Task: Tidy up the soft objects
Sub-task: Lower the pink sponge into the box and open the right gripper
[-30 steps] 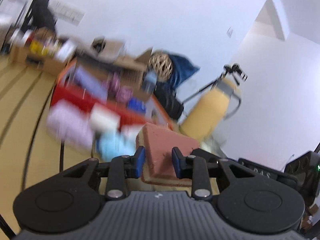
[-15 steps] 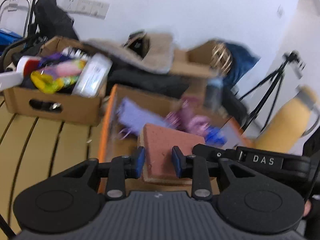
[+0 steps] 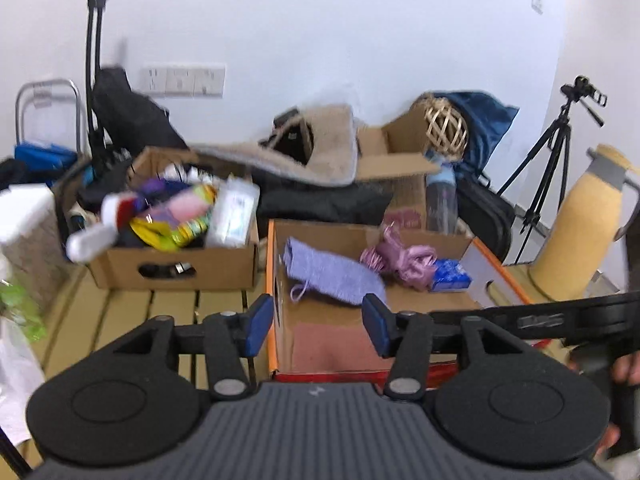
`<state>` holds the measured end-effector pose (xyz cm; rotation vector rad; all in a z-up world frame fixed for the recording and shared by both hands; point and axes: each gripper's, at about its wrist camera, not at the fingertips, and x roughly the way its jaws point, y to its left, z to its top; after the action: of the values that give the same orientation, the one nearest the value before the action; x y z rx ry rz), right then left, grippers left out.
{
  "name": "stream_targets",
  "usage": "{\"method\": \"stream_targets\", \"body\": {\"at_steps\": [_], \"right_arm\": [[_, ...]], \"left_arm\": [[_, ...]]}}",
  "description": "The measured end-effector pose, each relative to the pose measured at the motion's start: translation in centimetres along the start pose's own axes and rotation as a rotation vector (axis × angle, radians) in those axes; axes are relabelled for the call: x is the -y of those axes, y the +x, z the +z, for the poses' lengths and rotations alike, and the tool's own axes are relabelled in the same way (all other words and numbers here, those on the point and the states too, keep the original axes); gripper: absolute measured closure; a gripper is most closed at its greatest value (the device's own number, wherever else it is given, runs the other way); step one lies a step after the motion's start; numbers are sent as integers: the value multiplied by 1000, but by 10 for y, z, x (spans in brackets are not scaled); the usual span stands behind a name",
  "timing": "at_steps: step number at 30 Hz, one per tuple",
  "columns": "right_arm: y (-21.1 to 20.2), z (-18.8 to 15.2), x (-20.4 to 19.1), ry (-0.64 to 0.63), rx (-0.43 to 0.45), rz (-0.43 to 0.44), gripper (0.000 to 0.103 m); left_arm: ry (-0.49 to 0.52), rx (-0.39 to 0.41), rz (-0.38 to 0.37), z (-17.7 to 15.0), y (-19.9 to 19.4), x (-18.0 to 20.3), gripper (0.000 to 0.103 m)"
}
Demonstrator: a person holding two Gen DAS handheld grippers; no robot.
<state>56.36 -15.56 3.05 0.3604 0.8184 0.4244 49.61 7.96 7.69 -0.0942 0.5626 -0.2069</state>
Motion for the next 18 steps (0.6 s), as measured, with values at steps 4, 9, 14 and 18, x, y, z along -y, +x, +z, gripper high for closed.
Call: {"method": "stream_targets", "body": {"at_steps": [4, 9, 14, 18], "right_arm": [[-81, 3, -10, -108, 114, -47, 62], [-186, -6, -7, -175, 247, -117, 52], [-268, -54, -3, -268, 373, -195, 40], [-312, -120, -9, -363, 470, -239, 29]], "left_arm": [[34, 66, 3, 10, -53, 18, 45], [84, 158, 9, -1, -123, 44, 33], [152, 273, 67, -52, -183, 72, 17], [171, 356, 73, -111, -226, 93, 4]]}}
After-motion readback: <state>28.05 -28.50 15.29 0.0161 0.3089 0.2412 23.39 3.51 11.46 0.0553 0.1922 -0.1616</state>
